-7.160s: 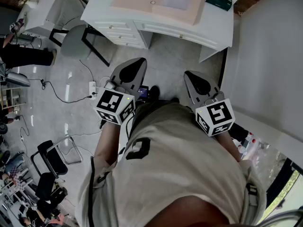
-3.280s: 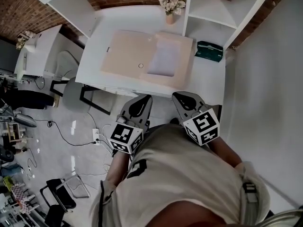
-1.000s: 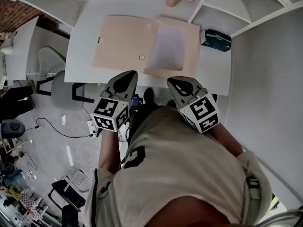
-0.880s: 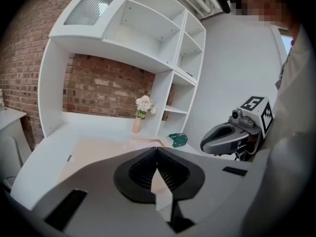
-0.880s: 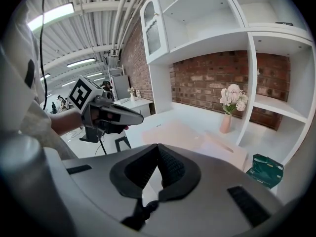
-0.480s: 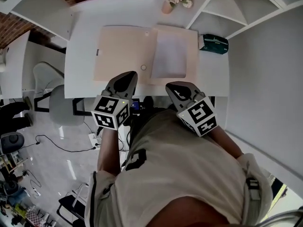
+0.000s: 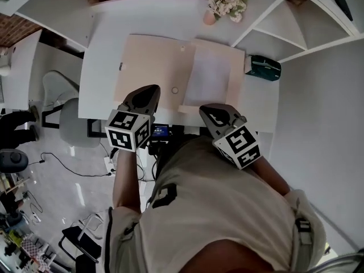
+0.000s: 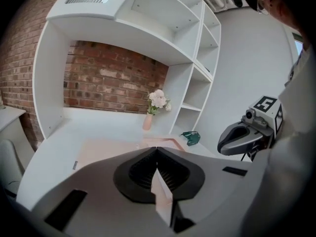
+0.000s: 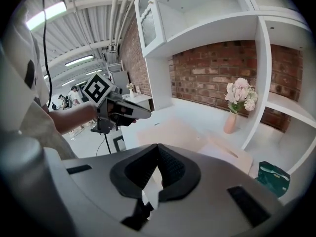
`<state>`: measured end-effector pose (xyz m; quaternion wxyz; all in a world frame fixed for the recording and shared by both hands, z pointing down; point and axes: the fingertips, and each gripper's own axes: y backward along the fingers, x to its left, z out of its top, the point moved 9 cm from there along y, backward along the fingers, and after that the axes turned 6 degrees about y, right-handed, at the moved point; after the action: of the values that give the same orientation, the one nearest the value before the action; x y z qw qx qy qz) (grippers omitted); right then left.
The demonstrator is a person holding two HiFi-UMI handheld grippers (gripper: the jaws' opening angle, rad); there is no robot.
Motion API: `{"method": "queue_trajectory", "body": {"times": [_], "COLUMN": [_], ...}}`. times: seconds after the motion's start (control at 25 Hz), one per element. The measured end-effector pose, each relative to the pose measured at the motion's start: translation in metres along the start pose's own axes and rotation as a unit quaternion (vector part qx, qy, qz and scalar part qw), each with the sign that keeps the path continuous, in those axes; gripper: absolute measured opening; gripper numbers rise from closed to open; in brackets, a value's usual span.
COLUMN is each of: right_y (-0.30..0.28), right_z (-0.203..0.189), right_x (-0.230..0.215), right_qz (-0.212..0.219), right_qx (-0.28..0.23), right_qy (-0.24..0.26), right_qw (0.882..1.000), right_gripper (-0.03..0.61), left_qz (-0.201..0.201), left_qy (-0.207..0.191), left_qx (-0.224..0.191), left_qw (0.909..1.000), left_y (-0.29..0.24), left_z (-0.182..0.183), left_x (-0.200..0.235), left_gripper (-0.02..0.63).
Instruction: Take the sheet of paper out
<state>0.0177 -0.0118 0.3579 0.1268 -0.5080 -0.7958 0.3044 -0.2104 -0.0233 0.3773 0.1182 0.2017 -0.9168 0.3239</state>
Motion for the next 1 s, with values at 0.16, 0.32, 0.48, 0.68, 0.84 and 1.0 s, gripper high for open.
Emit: {"method": "queue_trajectory", "body": {"times": [0.16, 0.32, 0.48, 0.68, 0.84, 1.0], "right_y": [0.001, 0.000, 0.000, 0.000, 0.003, 0.004], "right_z": [-0.006, -0.012, -0.014, -0.017, -0.020, -0.023], "right_x": [-0.034, -0.047, -0.056, -0.057, -0.061, -0.060], "right_qz": [0.014, 0.032, 0.045, 0.050, 0.041, 0.033], "right_qx": [-0.001, 0.010, 0.014, 0.020, 0.025, 0.028], "right_qy": [-0.001, -0.021, -0.032, -0.030, -0.038, -0.047], "right_qw": [1.000, 0.999, 0.998, 0.998, 0.998, 0.998], "right_gripper": [0.018, 0.018, 0.018, 0.018, 0.018, 0.018], "left_qz": [0.023, 0.039, 0.021, 0.009, 0.007, 0.002], "left_qy": [0.002, 0.006, 0.011, 0.026, 0.043, 0.047], "left_qx": [0.025, 0.052, 0.065, 0.069, 0.060, 0.065], "left_qw": [0.9994, 0.9979, 0.9976, 0.9972, 0.9972, 0.9968], "left_y": [-0.005, -0.005, -0.023, -0.056, -0.079, -0.100], "left_z": [0.006, 0.008, 0.015, 0.015, 0.018, 0.016], "left_x": [0.006, 0.013, 0.014, 0.021, 0.025, 0.025], "left_gripper": [0.015, 0.015, 0.015, 0.015, 0.015, 0.017]}}
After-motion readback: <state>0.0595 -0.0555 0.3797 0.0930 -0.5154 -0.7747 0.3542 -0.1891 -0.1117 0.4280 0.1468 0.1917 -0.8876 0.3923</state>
